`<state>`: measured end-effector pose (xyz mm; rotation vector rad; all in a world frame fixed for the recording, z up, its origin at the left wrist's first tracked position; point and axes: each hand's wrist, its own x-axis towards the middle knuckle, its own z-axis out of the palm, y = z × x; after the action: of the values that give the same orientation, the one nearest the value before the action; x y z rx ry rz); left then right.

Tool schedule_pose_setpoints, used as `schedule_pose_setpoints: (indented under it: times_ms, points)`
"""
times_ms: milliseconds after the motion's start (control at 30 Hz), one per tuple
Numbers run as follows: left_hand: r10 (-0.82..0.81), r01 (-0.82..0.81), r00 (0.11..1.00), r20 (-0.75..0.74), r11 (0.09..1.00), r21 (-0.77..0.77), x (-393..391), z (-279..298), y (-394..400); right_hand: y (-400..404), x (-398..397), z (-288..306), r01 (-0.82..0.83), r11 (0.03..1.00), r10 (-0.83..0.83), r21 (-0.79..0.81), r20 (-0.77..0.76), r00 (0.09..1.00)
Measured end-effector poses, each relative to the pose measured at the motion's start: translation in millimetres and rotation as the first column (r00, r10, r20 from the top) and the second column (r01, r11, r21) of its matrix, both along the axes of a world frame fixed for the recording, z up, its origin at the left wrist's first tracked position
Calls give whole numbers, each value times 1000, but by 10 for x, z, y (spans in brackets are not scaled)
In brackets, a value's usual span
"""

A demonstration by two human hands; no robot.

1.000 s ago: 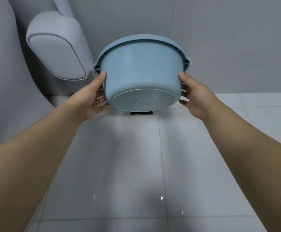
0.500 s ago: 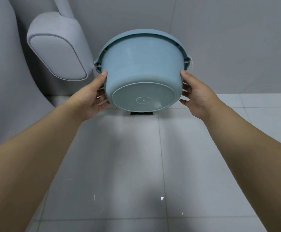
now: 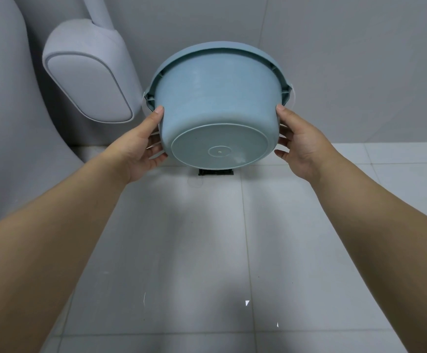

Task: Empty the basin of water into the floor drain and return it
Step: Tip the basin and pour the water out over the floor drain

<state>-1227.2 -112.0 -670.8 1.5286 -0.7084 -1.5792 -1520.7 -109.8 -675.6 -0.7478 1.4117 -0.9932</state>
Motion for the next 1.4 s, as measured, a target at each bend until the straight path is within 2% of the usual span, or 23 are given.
schedule_pose_setpoints:
  times_ms: [933, 1167, 1400]
  points:
    - [26, -44, 985, 169, 994, 104, -180, 389, -93, -14, 101, 360, 72, 993, -66, 88, -74, 995]
    - [-1, -37, 975, 224, 985, 168, -166, 407, -149, -7, 142, 421, 53, 985, -30, 166, -134, 991]
    - [-45, -4, 954, 295, 987, 162, -199, 400, -114, 29, 130, 488, 16, 988, 23, 153, -246, 969]
